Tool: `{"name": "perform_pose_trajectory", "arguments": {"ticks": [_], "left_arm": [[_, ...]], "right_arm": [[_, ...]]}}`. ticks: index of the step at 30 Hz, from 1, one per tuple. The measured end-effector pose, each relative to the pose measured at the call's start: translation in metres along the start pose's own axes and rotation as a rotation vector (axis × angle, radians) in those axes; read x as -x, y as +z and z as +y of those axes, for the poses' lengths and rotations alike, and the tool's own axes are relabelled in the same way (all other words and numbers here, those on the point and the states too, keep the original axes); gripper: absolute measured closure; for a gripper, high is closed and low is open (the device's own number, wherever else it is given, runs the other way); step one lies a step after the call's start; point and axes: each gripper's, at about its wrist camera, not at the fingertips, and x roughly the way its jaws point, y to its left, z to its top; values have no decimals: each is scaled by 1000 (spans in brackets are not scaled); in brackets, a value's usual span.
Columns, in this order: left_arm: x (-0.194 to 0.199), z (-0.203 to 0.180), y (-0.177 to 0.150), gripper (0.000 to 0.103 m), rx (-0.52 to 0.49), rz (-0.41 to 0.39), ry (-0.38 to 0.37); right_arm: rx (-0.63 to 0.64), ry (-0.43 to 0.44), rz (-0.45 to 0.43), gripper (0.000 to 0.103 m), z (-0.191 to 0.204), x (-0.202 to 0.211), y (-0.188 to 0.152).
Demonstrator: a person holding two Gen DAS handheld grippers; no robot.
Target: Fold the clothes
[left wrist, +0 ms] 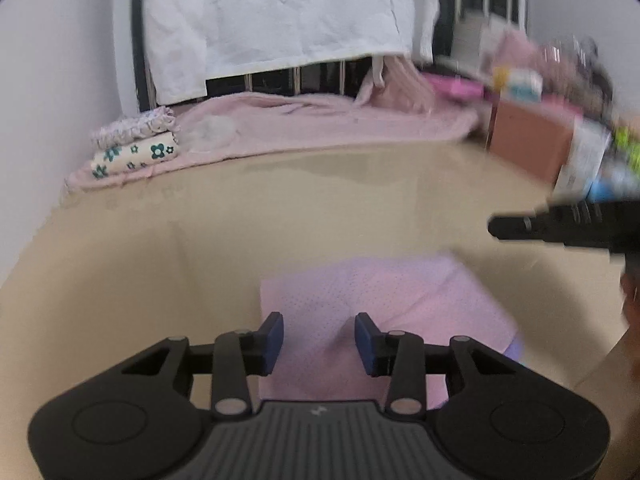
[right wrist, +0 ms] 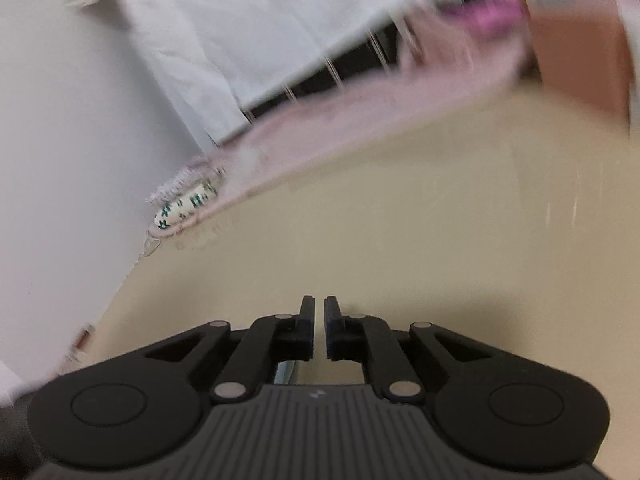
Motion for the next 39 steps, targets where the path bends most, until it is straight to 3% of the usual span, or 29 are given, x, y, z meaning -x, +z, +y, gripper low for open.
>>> {"name": "perform_pose_trajectory", "arguments": {"ticks": [2, 4, 7, 12, 17, 19, 23, 25, 28, 31, 39], "left_arm": [[-5, 4, 13, 65, 21, 2, -32], [-21, 2, 25, 65, 13, 16, -43], [-50, 1, 28, 67, 29, 103, -57], [-47, 0, 12, 65, 10, 57, -12], [-34, 22, 6, 64, 124, 17, -54], [-31, 29, 6, 63, 164, 0, -50], [-34, 30, 3, 64, 149, 12, -2], [-34, 28, -2, 64, 131, 15, 7], [-33, 23, -6, 61, 79, -6, 21], [-34, 23, -6, 61, 76, -7, 23], [-34, 23, -7, 61, 90, -9, 26]], "right_arm": [[115, 11, -20, 97, 18, 12, -3], [181, 55, 24, 97, 36, 8, -12], [297, 43, 35, 97, 66, -3, -37], [418, -25, 22, 97, 87, -11, -73], [306, 16, -40, 97, 75, 7, -49], [288, 5, -31, 97, 74, -3, -31], [318, 13, 42, 97, 87, -46, -17], [326, -20, 78, 97, 91, -59, -27], [278, -47, 47, 97, 85, -57, -36], [252, -13, -28, 97, 83, -40, -40], [338, -72, 39, 97, 88, -50, -43]]}}
